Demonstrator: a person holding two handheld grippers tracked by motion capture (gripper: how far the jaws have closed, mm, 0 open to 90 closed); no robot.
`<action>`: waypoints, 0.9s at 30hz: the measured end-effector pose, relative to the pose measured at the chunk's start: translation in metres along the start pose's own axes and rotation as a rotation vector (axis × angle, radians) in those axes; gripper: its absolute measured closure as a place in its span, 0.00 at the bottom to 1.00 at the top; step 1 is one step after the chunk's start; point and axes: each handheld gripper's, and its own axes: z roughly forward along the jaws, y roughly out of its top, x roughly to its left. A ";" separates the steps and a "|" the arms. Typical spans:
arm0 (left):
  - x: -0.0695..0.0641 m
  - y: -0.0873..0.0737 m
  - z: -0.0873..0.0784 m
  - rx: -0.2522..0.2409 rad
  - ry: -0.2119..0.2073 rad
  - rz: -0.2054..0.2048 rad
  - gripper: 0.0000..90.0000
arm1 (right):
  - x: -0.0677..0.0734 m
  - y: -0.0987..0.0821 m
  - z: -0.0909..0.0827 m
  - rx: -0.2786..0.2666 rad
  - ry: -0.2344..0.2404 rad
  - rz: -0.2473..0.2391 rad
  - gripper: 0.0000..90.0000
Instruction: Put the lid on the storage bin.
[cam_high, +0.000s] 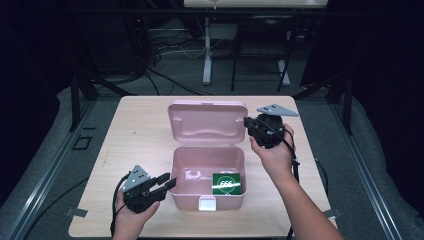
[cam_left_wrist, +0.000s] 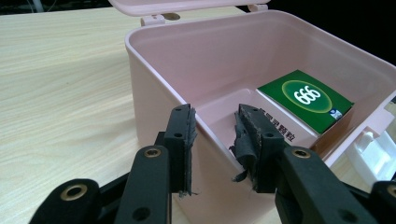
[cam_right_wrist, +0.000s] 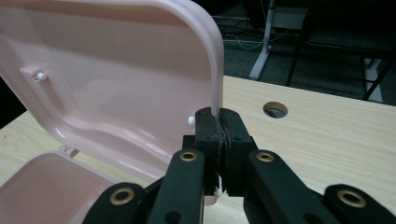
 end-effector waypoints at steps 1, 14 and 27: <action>0.000 0.000 0.000 -0.001 0.003 0.000 0.74 | 0.001 -0.001 -0.002 -0.002 -0.001 -0.002 0.97; 0.000 0.000 0.000 -0.007 0.006 0.000 0.73 | 0.012 -0.017 -0.019 -0.055 -0.022 -0.053 0.97; 0.003 0.005 -0.002 -0.007 0.015 -0.006 0.74 | 0.009 -0.030 -0.030 -0.085 0.029 0.004 0.96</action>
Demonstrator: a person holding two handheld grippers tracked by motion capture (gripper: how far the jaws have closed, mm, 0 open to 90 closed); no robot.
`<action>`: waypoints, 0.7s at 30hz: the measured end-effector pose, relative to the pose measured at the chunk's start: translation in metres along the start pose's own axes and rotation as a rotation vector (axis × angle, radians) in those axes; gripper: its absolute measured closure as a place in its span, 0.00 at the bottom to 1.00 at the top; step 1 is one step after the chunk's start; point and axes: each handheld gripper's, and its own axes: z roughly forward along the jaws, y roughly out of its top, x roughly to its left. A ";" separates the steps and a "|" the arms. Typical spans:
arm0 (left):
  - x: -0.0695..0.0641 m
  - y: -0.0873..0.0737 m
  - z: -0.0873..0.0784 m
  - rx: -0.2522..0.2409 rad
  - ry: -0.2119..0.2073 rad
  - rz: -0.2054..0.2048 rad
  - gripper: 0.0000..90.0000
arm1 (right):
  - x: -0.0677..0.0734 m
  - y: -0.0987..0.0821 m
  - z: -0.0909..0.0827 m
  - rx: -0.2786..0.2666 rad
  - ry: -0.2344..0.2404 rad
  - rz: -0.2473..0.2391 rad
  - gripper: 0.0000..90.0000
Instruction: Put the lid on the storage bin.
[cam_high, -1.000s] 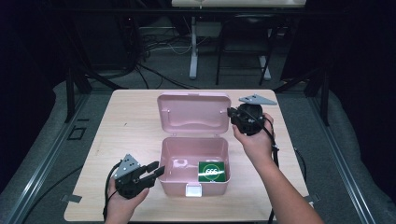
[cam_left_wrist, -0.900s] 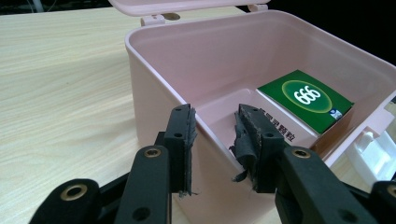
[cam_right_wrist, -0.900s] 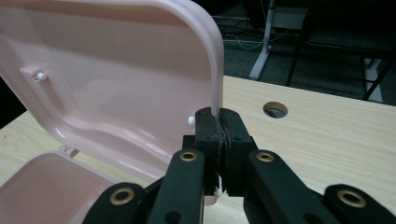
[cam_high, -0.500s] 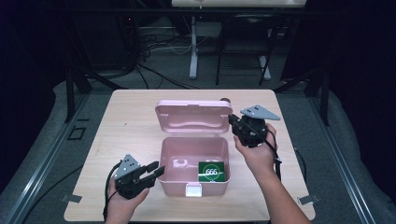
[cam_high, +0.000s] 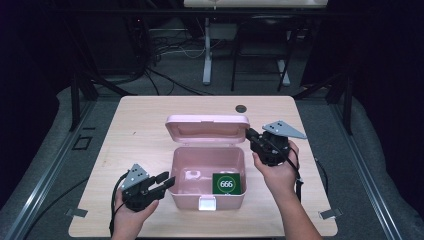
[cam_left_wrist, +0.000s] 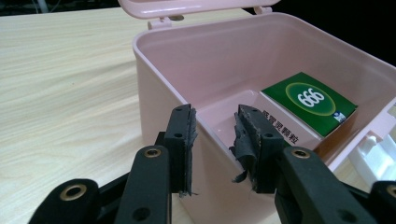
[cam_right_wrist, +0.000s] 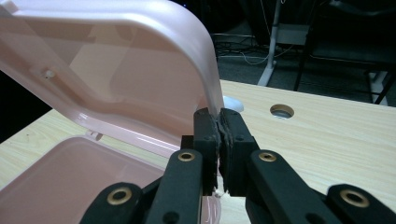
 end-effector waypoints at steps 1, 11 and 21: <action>0.001 0.001 -0.001 -0.004 0.004 0.000 0.73 | 0.000 -0.001 0.000 -0.003 0.000 -0.002 0.96; 0.003 0.025 -0.007 -0.032 0.032 0.026 0.68 | 0.001 -0.006 -0.005 -0.009 0.012 0.001 0.95; 0.014 0.052 -0.017 -0.057 0.056 0.029 0.69 | 0.001 -0.010 -0.007 -0.018 0.024 0.010 0.95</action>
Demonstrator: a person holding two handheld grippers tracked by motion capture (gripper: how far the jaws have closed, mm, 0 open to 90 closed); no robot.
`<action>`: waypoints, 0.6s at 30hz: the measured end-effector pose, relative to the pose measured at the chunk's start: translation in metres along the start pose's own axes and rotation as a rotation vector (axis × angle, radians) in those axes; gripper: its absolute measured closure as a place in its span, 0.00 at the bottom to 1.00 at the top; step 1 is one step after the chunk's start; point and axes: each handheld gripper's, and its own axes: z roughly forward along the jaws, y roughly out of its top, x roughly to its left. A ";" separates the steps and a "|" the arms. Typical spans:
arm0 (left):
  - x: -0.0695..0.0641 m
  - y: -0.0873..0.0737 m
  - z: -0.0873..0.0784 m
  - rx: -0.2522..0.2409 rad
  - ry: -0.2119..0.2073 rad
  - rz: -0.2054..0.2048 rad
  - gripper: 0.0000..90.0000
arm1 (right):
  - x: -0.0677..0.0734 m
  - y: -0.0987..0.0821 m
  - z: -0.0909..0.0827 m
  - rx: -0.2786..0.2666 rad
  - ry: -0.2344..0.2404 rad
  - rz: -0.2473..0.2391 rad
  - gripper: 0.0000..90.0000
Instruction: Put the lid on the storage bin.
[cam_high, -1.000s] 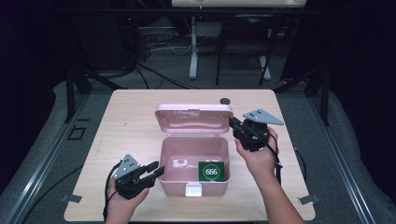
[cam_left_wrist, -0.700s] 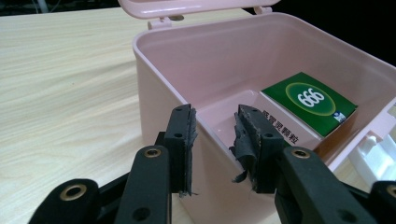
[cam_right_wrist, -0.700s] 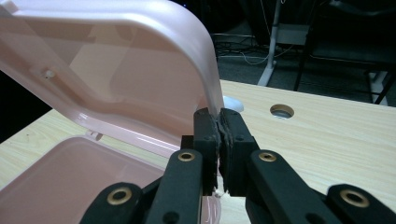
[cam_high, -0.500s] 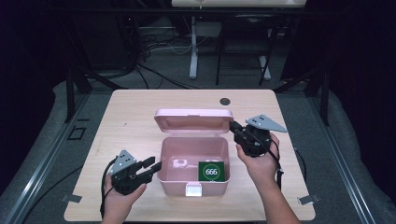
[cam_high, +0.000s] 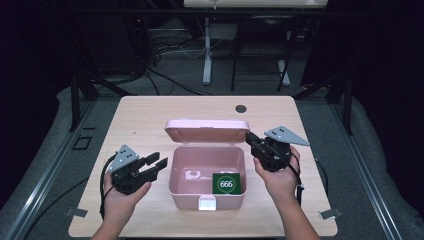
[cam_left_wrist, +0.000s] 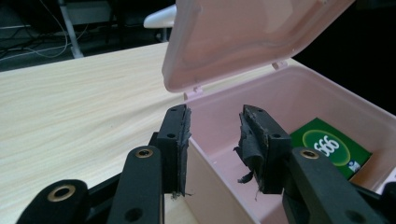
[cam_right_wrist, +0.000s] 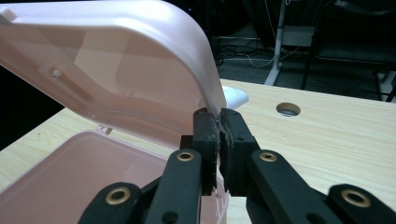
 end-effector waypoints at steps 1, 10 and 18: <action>0.000 0.002 0.000 -0.011 0.003 -0.002 0.69 | 0.000 0.000 0.000 0.000 0.002 0.002 0.95; -0.002 0.023 -0.001 -0.023 -0.006 0.009 0.67 | -0.001 -0.001 -0.001 -0.001 0.012 0.009 0.95; -0.004 0.039 0.002 -0.047 0.011 0.027 0.64 | -0.001 -0.002 -0.001 -0.002 0.015 0.009 0.95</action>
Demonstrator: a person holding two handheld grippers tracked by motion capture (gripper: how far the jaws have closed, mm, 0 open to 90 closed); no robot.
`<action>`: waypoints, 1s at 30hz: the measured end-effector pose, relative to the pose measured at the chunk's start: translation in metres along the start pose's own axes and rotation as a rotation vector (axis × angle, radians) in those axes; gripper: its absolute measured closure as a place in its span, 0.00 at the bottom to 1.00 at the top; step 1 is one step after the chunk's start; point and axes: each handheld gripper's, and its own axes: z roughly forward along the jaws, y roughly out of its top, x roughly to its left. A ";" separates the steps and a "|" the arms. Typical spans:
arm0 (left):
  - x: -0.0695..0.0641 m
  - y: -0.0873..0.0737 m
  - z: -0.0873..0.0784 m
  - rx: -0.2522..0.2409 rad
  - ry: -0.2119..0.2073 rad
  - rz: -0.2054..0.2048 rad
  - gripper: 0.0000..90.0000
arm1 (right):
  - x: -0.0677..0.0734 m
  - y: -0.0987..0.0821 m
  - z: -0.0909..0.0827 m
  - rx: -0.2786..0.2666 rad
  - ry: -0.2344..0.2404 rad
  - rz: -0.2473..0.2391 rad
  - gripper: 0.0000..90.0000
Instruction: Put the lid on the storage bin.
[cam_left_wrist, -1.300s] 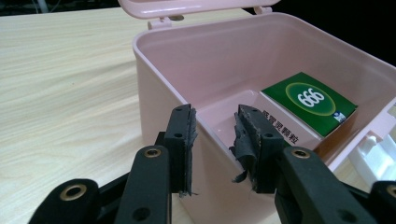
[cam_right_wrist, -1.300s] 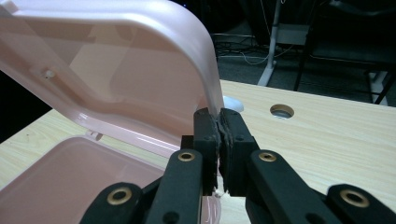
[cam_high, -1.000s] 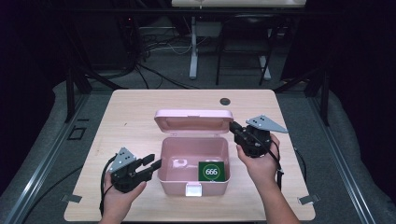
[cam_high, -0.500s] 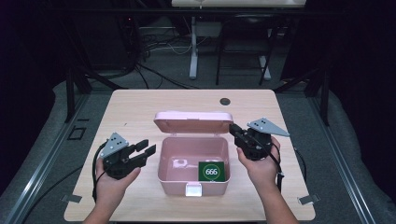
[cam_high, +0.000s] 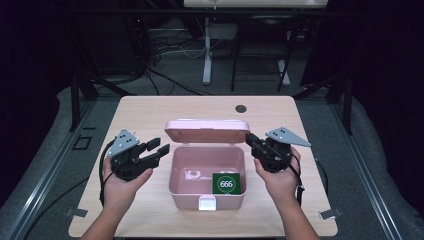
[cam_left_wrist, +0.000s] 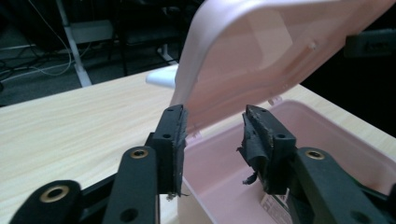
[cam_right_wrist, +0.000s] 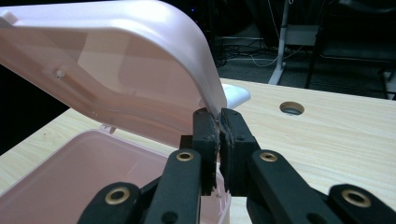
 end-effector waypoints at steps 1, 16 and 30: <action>0.000 0.000 0.000 0.000 0.000 0.000 0.64 | 0.000 0.000 0.000 -0.001 0.000 -0.001 0.95; 0.003 0.021 0.019 -0.053 0.027 0.012 0.76 | -0.003 0.000 -0.002 0.009 0.021 0.011 0.95; 0.002 0.021 0.021 -0.037 0.029 0.018 0.85 | -0.014 0.004 -0.017 -0.019 0.027 0.046 0.95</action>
